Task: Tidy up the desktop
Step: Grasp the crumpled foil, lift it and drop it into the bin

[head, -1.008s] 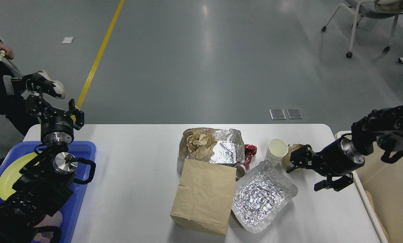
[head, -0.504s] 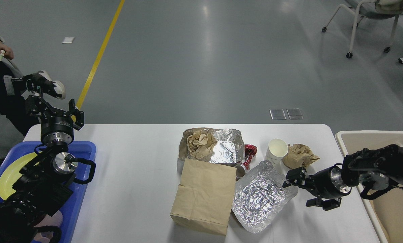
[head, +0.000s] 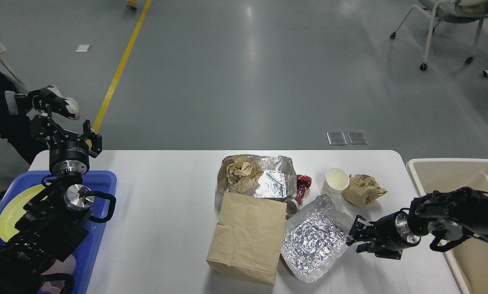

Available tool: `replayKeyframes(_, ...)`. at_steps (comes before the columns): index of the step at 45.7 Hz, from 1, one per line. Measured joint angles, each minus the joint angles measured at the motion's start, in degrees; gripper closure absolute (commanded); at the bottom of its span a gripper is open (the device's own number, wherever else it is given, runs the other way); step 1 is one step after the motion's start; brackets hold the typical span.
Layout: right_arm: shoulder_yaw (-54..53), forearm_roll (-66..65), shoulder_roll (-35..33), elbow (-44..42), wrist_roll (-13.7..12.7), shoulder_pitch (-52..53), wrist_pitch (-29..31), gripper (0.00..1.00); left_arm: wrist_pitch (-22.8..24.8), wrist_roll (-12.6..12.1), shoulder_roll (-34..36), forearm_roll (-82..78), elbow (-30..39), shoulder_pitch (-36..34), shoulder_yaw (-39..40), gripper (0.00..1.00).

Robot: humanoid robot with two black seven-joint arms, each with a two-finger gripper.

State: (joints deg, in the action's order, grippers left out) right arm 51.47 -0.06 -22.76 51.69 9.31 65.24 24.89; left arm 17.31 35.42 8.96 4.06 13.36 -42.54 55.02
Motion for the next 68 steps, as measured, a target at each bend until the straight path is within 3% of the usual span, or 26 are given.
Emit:
replayKeyframes(17,0.1,0.1,-1.3,-1.5,0.0,-1.7,0.8,1.00,0.0,0.0,0.0,0.0,0.0,0.0,0.0,0.03)
replayKeyframes(27,0.0,0.2,-9.2,-1.1,0.1,-0.6,1.5,1.00,0.0,0.0,0.0,0.0,0.0,0.0,0.0,0.03)
replayKeyframes(44,-0.3,0.2,-20.9,-0.6,0.5,3.0,9.1,1.00,0.0,0.0,0.0,0.0,0.0,0.0,0.0,0.03)
replayKeyframes(55,0.3,0.2,-26.3,0.1,0.4,12.7,13.9,1.00,0.0,0.0,0.0,0.0,0.0,0.0,0.0,0.03)
replayKeyframes(68,3.8,-0.3,-28.0,-0.8,0.1,32.0,15.3,1.00,0.0,0.0,0.0,0.0,0.0,0.0,0.0,0.03)
